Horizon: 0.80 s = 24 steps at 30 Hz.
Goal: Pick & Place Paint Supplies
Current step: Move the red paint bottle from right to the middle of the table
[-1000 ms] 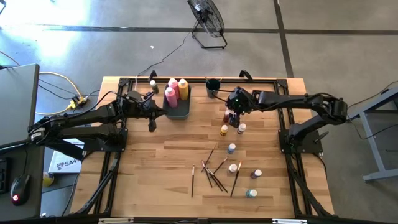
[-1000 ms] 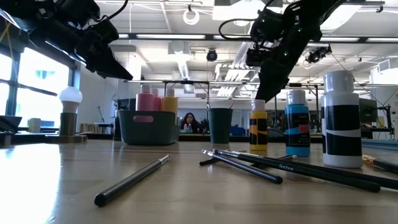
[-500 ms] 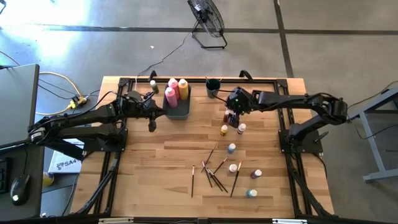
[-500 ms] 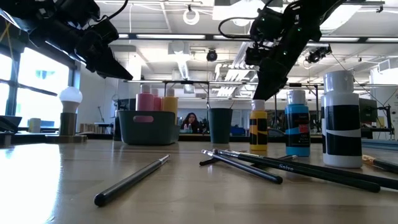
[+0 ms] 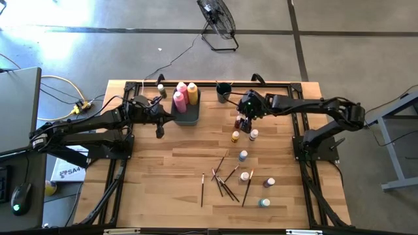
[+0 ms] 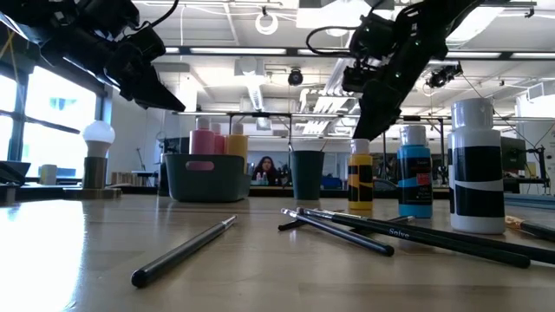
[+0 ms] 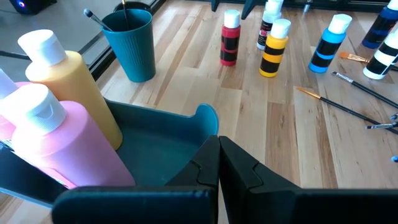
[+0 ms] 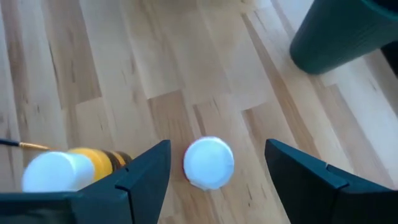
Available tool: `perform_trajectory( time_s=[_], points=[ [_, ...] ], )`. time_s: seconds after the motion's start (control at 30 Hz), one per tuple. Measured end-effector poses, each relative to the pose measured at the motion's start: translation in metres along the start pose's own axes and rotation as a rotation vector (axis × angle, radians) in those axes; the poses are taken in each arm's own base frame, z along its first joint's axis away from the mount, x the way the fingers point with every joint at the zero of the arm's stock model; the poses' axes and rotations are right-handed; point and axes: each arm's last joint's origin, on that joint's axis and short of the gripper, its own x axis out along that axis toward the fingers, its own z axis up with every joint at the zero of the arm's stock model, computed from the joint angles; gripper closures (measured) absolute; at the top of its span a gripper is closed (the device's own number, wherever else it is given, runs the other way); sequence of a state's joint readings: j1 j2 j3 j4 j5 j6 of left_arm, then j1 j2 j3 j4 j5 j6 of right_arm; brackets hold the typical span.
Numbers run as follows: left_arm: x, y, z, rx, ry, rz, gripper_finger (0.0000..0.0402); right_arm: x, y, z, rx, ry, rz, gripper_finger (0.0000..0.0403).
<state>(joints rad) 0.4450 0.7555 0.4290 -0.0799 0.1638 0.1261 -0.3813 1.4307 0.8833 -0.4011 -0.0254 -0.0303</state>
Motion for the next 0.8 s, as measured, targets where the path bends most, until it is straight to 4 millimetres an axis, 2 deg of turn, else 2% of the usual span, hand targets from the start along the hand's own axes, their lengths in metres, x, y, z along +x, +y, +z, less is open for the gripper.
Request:
perform_trajectory(
  time_s=[0.27, 0.8],
  points=[
    [0.0, 0.0, 0.0, 0.0, 0.0, 0.0, 0.0402, 0.008, -0.002, -0.013, 0.009, 0.008, -0.003, 0.0149],
    [0.0, 0.0, 0.0, 0.0, 0.0, 0.0, 0.0402, 0.009, -0.002, -0.01, 0.007, -0.028, -0.005, 0.0149]
  ],
)
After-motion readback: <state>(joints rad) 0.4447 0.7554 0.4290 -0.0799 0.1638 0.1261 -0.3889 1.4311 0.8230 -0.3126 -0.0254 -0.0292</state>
